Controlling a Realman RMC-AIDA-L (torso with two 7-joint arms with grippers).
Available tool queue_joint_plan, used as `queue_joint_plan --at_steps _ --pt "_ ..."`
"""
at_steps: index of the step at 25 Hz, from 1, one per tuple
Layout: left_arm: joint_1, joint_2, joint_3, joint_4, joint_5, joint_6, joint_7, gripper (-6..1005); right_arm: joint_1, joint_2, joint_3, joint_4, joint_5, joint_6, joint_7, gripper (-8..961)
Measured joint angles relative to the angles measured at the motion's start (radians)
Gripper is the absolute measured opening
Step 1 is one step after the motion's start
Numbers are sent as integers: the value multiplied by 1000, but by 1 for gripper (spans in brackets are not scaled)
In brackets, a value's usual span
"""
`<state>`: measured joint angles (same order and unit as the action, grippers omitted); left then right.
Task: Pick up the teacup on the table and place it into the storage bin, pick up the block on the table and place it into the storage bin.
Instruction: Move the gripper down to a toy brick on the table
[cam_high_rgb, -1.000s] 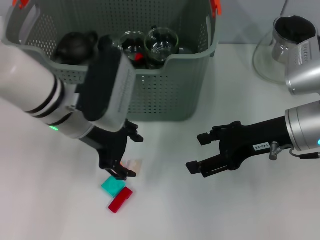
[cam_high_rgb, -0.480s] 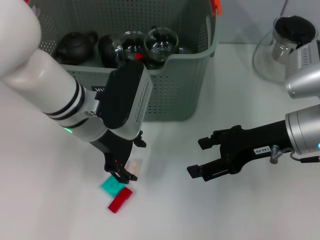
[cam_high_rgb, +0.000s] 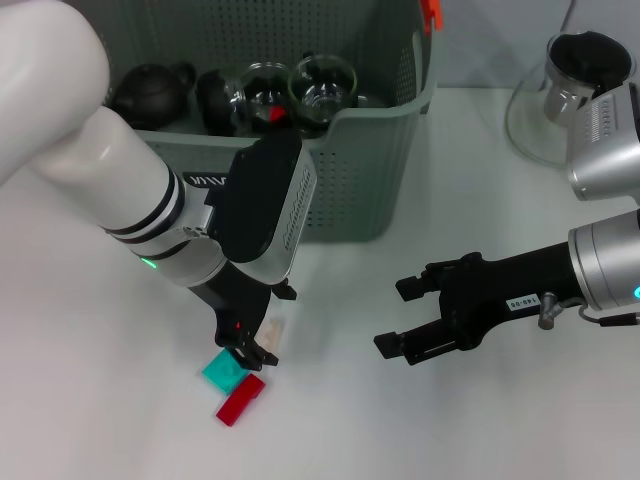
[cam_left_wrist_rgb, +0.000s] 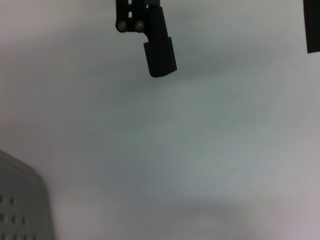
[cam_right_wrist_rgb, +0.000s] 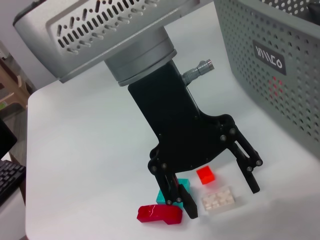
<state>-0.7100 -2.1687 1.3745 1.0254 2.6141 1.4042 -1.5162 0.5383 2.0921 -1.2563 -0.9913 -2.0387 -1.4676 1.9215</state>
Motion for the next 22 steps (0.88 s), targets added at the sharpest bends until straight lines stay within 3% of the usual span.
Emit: queue_joint_plan --at_steps 22 --pt "-18 6 -10 -70 4 -41 9 775 -1 2 0 5 0 4 0 946"
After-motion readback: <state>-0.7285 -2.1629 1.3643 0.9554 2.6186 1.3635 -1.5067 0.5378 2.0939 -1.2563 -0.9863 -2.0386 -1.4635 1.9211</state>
